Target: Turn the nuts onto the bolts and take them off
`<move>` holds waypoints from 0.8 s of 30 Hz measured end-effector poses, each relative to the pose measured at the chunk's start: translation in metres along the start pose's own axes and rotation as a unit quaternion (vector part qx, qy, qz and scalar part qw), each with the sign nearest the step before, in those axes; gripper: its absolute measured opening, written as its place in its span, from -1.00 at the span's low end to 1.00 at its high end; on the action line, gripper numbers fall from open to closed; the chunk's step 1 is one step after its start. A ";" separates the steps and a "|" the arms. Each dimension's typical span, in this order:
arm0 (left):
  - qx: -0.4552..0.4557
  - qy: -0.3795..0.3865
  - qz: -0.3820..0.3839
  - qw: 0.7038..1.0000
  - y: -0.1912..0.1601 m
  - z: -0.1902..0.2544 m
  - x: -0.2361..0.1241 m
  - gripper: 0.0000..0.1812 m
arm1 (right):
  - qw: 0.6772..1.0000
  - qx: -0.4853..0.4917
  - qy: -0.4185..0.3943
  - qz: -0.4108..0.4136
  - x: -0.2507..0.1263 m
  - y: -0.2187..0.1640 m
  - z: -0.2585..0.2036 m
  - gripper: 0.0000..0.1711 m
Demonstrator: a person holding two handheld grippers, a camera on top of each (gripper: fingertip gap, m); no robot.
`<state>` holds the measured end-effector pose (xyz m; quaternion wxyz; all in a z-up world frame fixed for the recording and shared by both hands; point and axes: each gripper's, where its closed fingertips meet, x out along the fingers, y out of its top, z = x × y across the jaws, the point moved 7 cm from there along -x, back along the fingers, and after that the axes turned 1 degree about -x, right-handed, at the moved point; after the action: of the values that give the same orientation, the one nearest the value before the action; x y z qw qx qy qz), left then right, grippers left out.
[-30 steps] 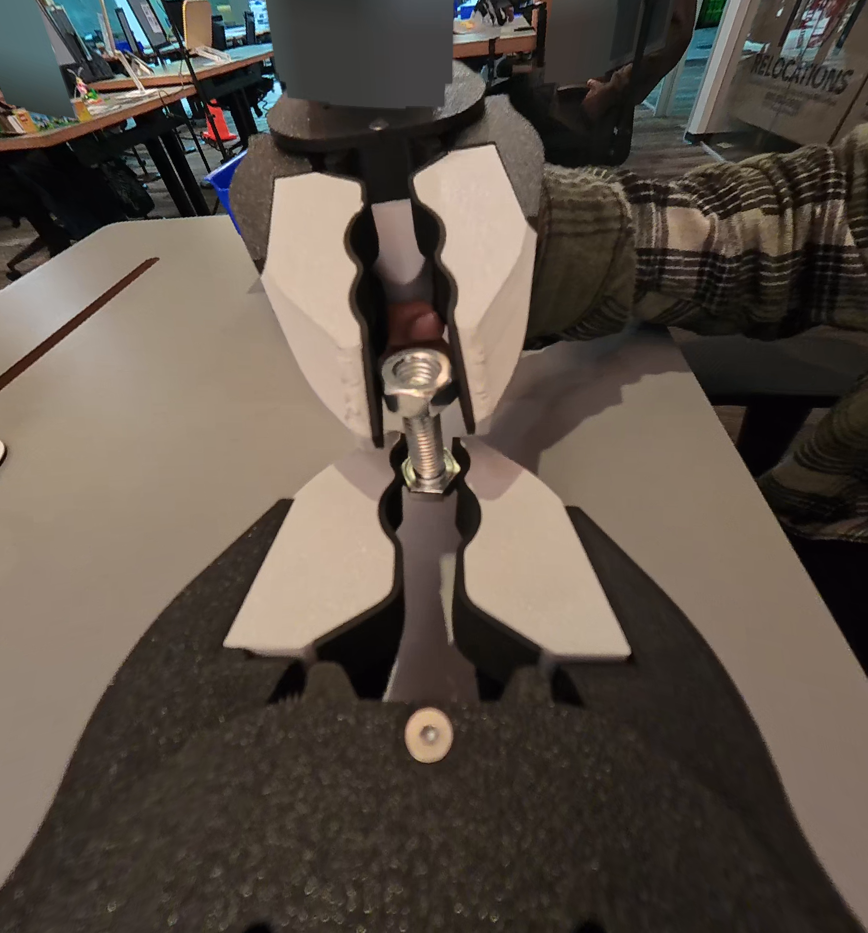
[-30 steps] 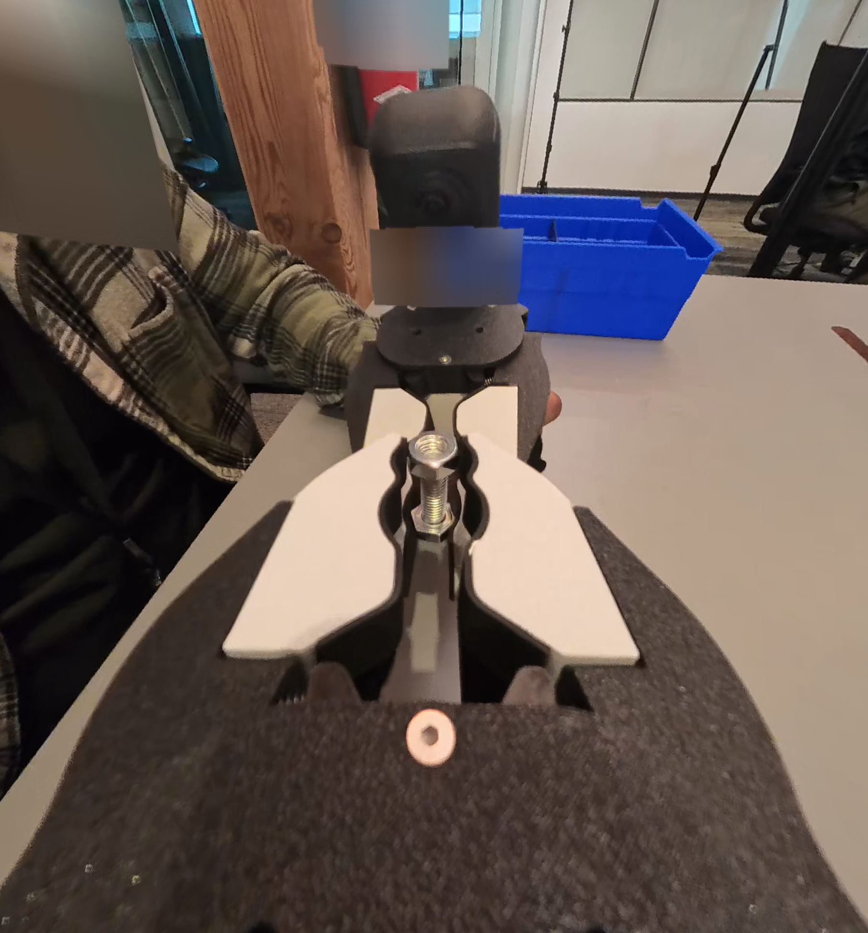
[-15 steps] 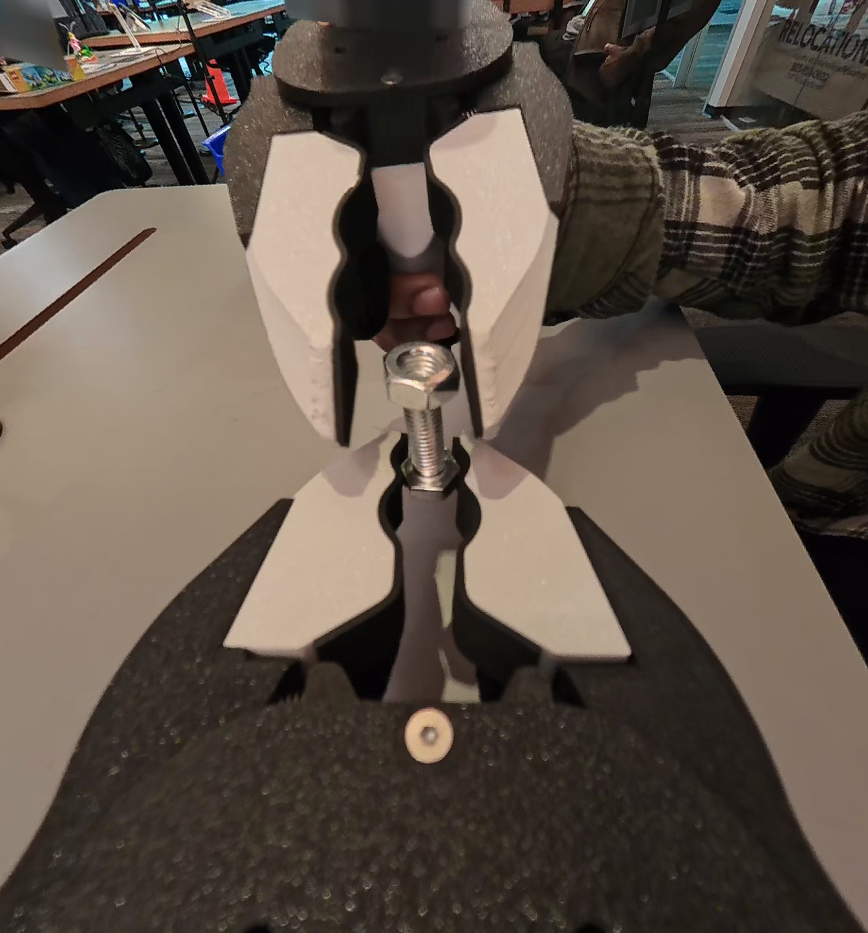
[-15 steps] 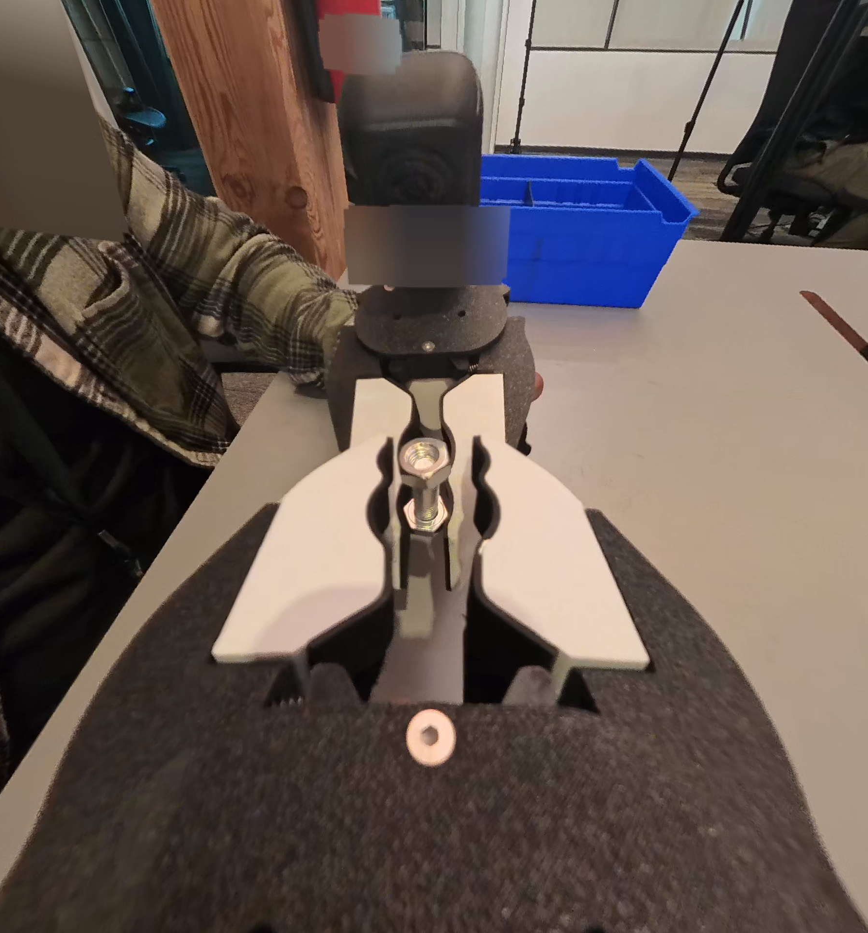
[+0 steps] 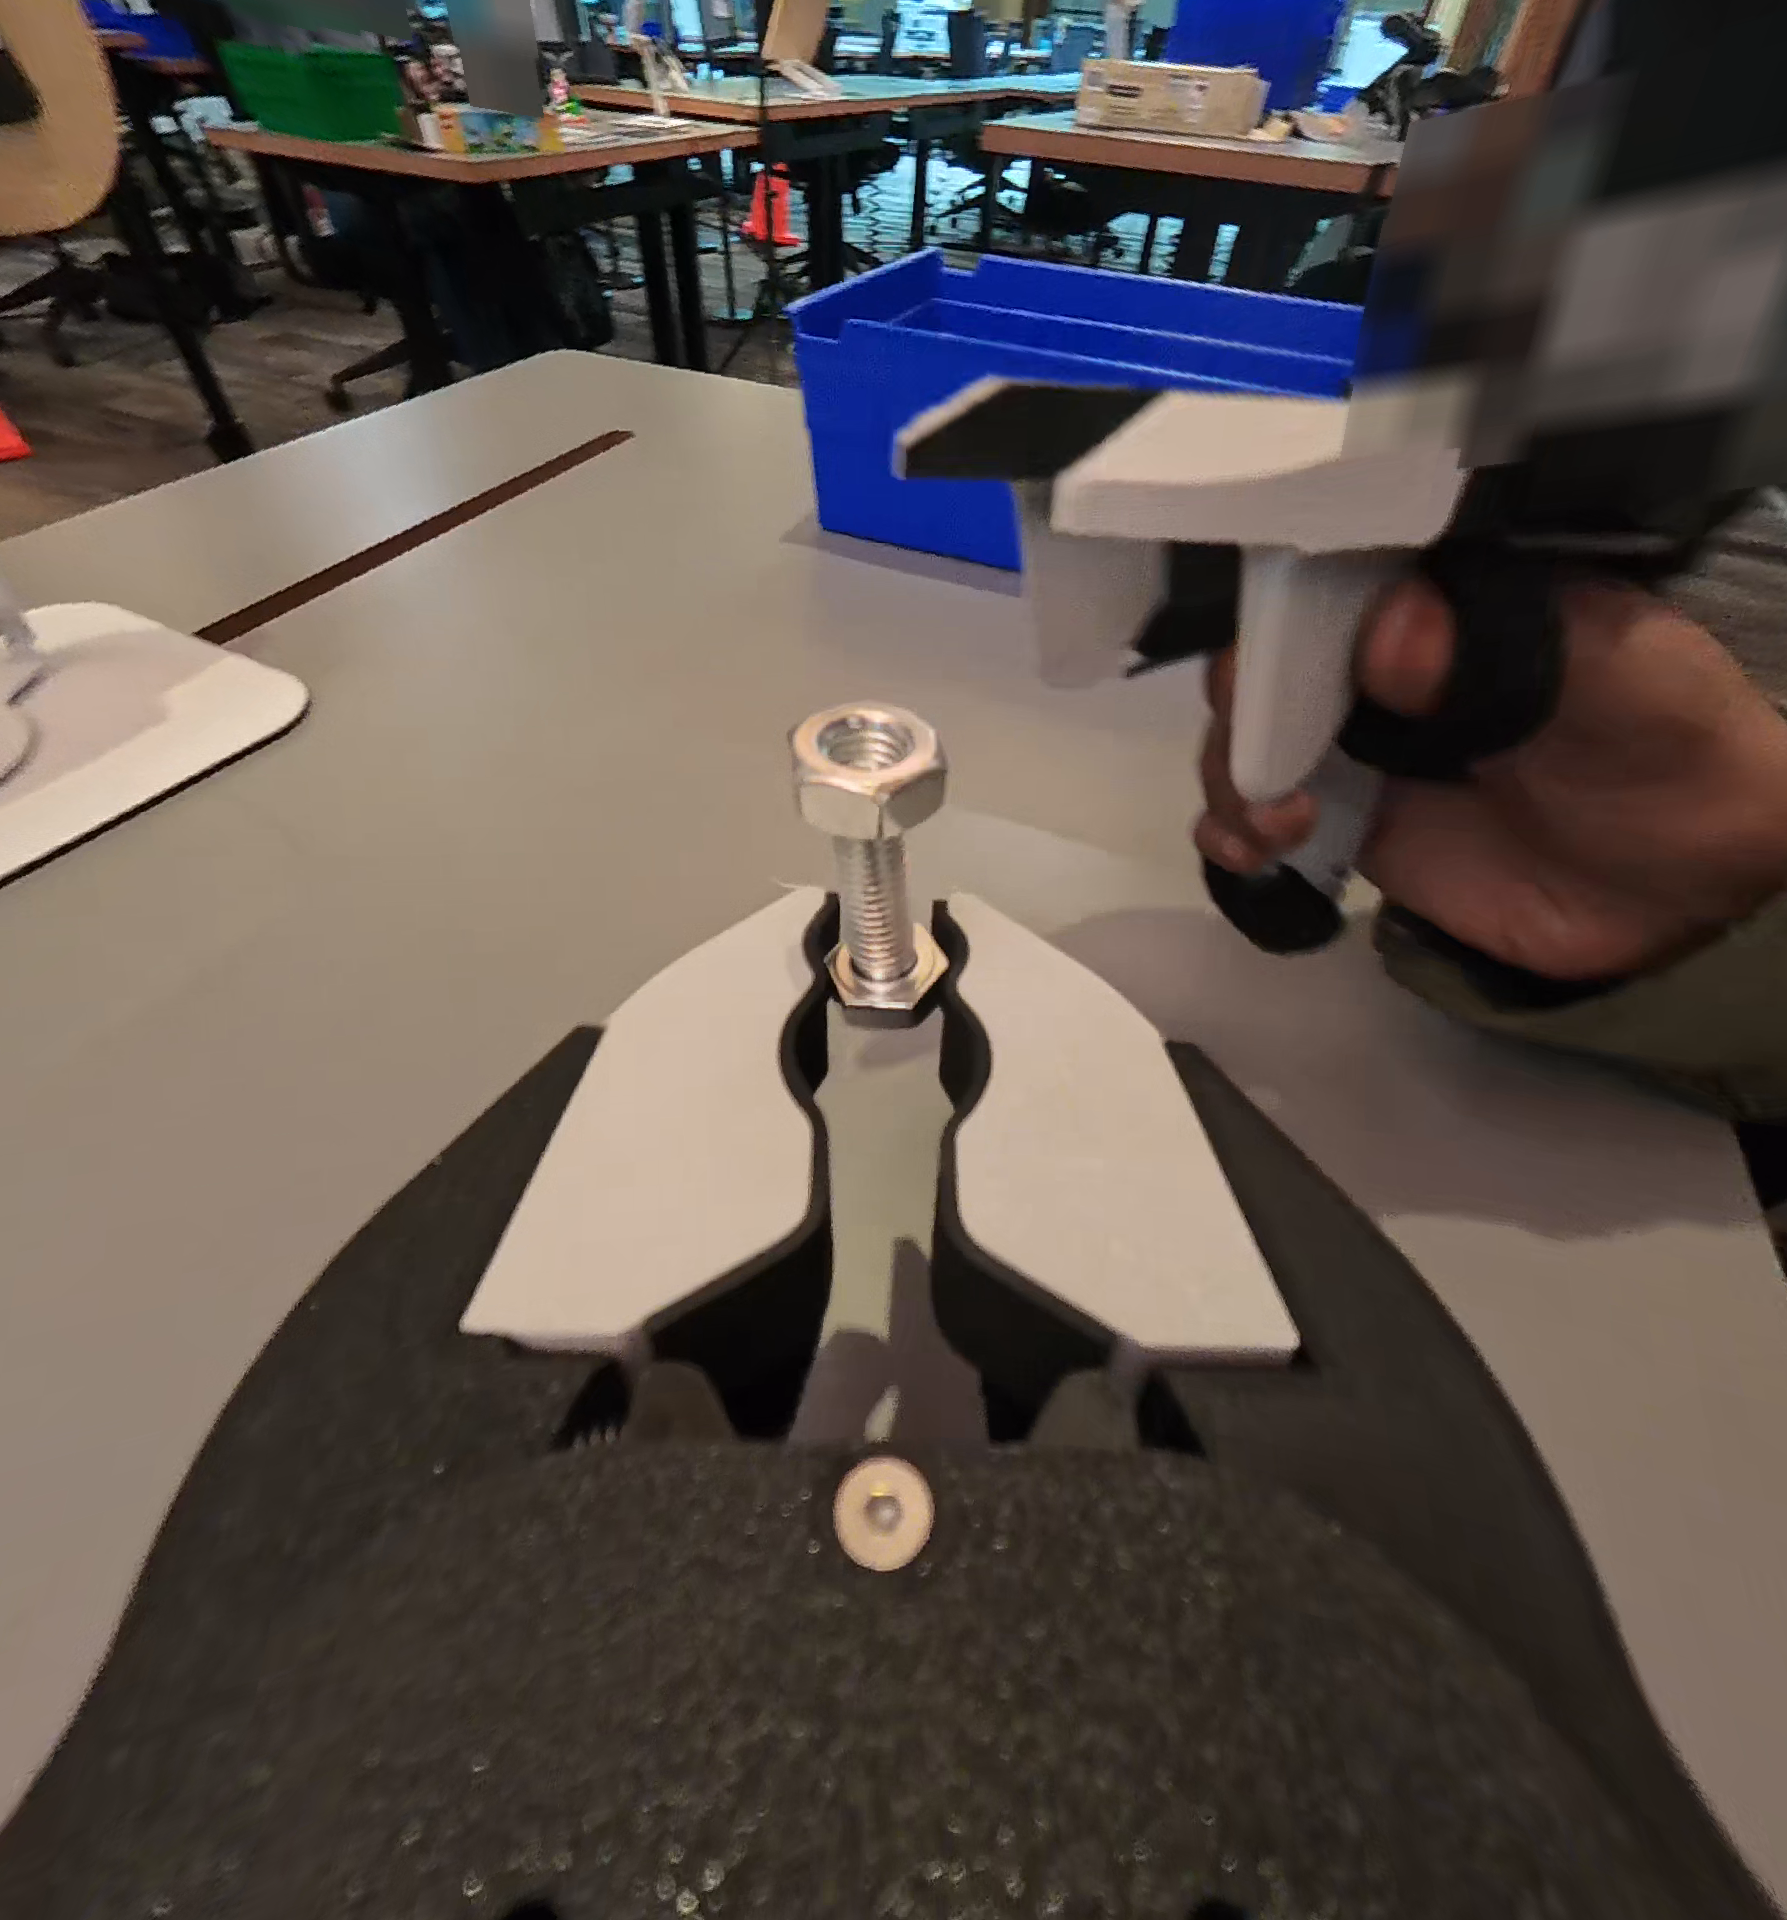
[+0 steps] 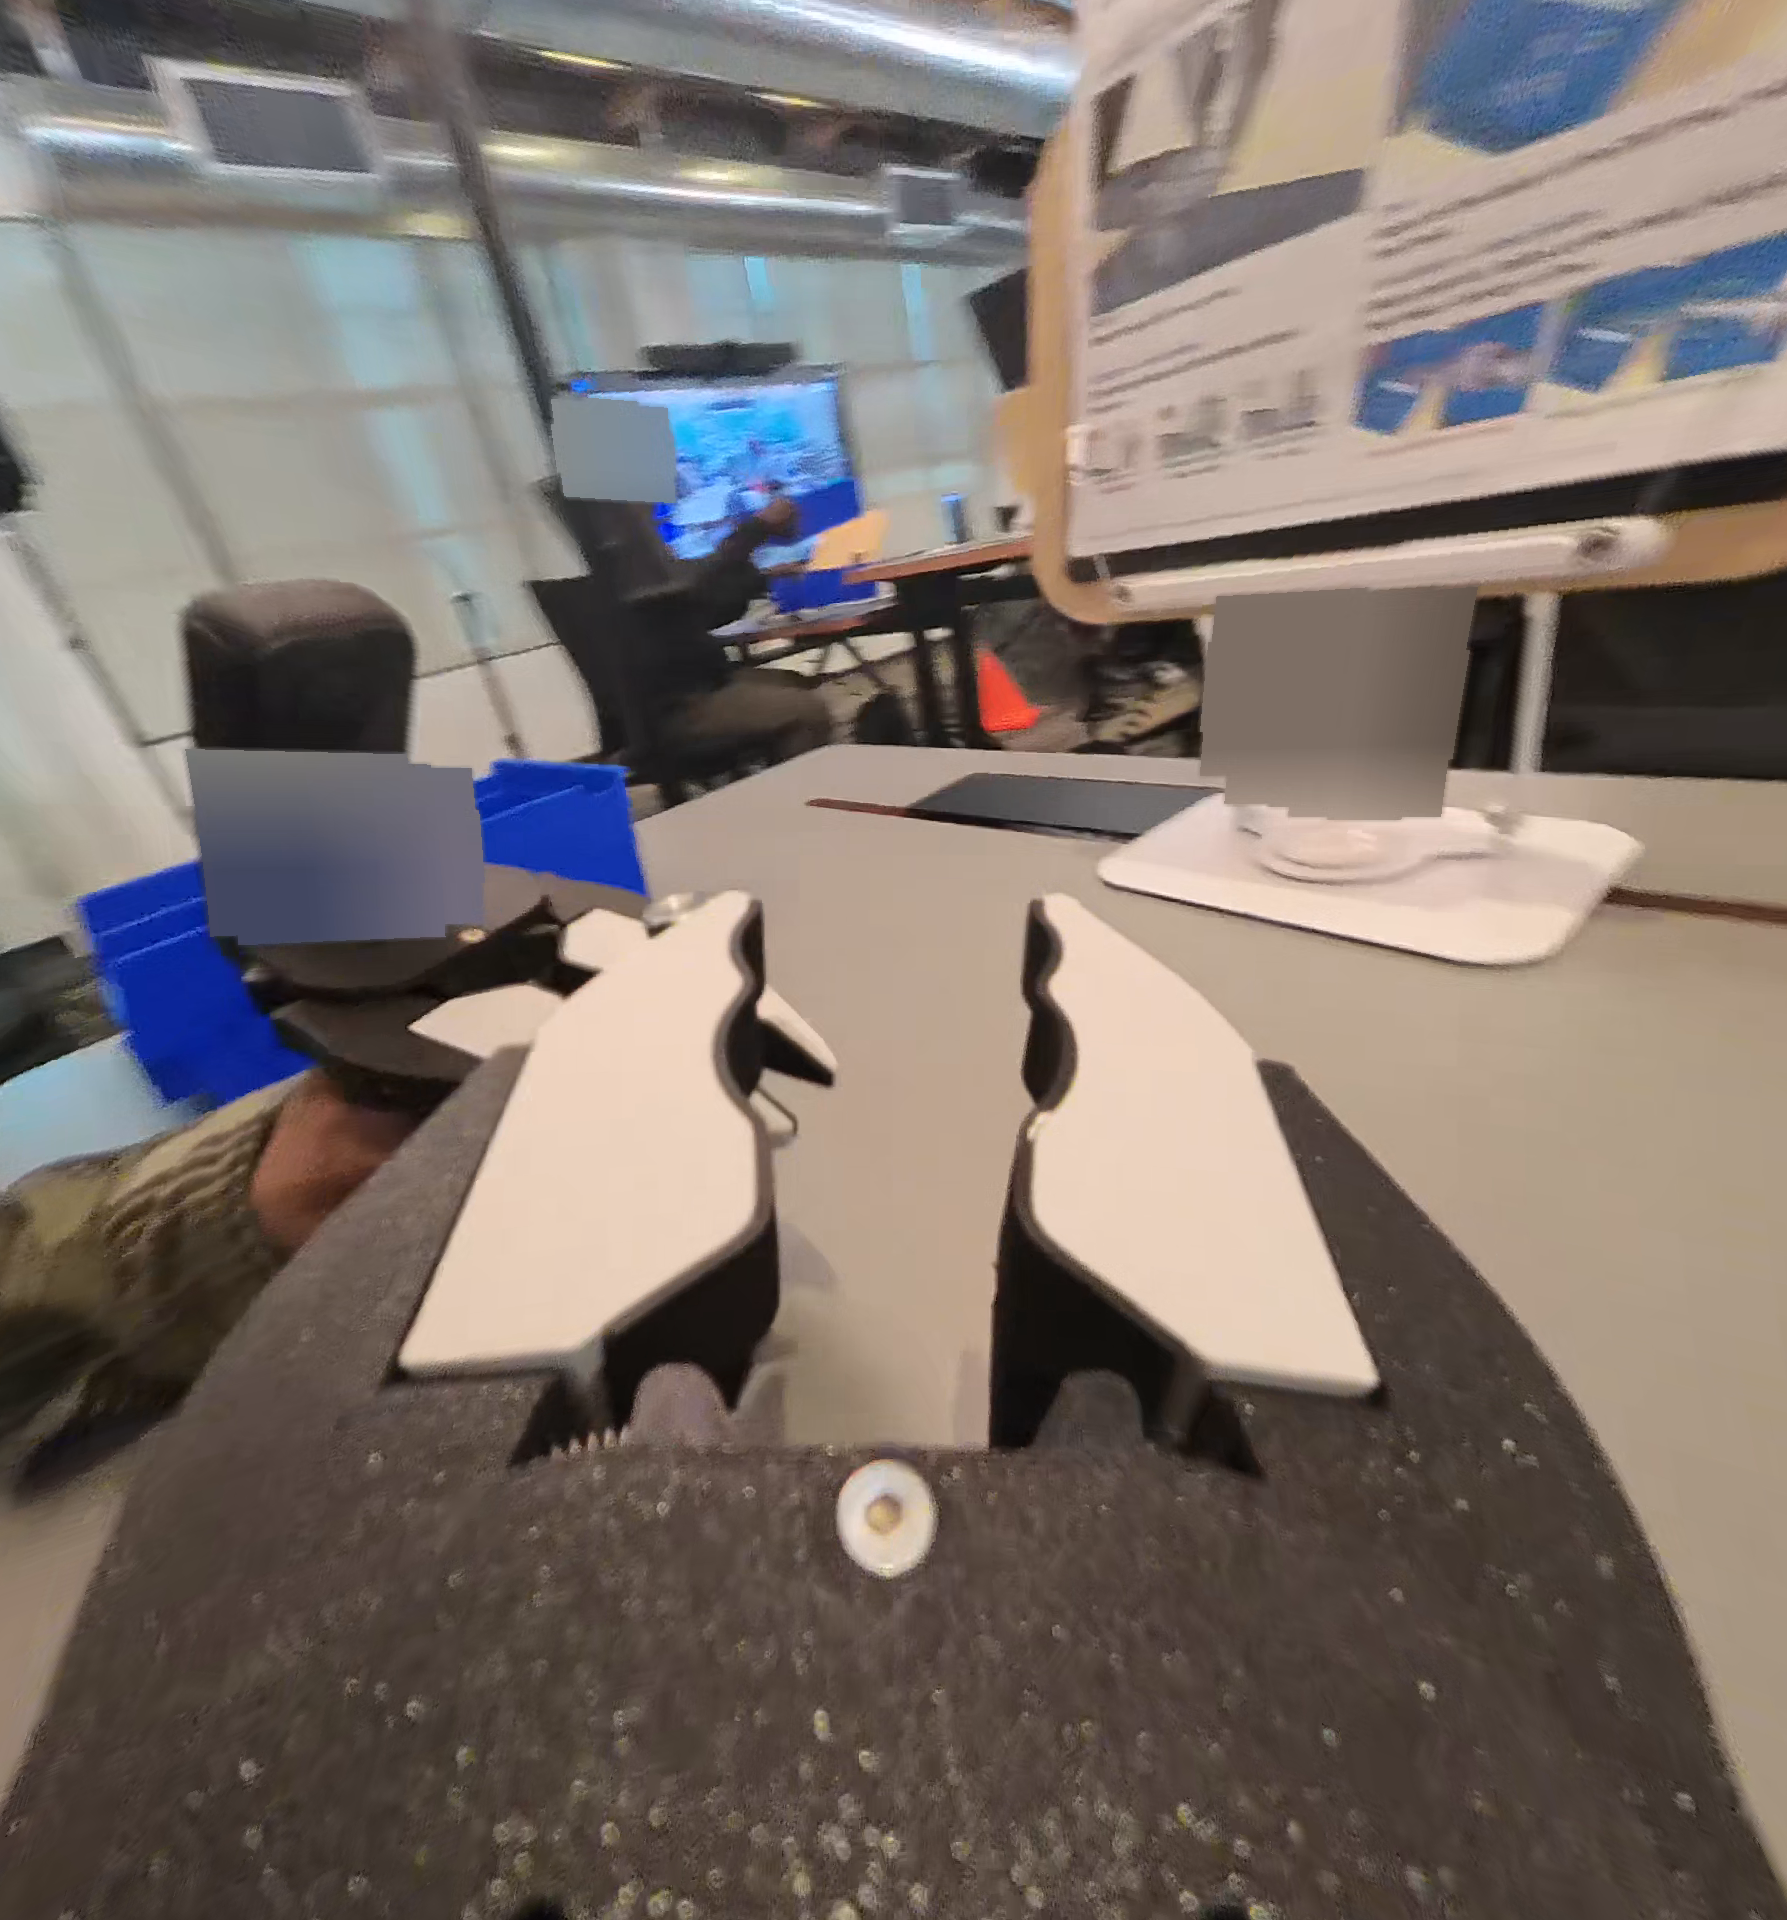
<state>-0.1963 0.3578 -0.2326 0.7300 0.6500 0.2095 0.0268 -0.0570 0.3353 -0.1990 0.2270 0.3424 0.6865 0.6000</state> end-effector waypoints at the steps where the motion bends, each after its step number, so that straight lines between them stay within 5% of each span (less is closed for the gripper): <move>1: -0.006 0.009 -0.001 1.000 0.000 -0.001 0.000 -0.82 | 1.000 -0.007 -0.019 -0.009 0.000 -0.004 -0.006 -0.44; 7: -0.027 0.034 -0.007 0.999 -0.002 -0.006 0.000 -0.82 | 0.994 -0.083 -0.050 -0.051 0.014 -0.012 -0.039 -0.44; 24: 0.011 0.029 -0.019 0.999 -0.003 0.002 0.002 -0.82 | 0.990 -0.103 -0.004 -0.091 0.040 -0.013 -0.048 -0.77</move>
<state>-0.1941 0.3567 -0.2356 0.7167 0.6529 0.2432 0.0300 -0.1208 0.3327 -0.1994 0.3177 0.2554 0.6483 0.6431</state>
